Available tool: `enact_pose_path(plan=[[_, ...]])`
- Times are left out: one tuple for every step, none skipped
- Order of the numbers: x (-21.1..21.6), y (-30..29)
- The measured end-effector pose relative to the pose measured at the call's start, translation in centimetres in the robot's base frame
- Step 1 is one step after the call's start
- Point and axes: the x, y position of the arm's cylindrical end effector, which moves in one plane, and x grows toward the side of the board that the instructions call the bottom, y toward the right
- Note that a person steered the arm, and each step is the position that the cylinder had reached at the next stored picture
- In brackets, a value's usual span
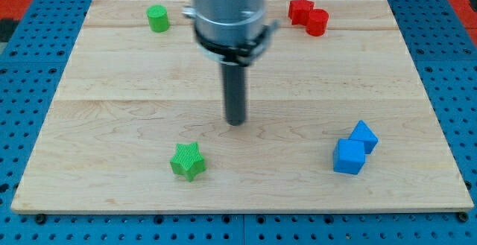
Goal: Keep the green star at the center
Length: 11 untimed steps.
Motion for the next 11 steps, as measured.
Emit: enact_pose_path(plan=[[3.4, 1.2], [6.6, -1.7], [10.7, -6.9], [11.6, -10.3], [9.2, -9.5], [5.4, -8.5], [2.0, -8.4], [-0.3, -6.8], [-1.0, -5.2], [-3.2, -3.6], [-5.7, -1.2]])
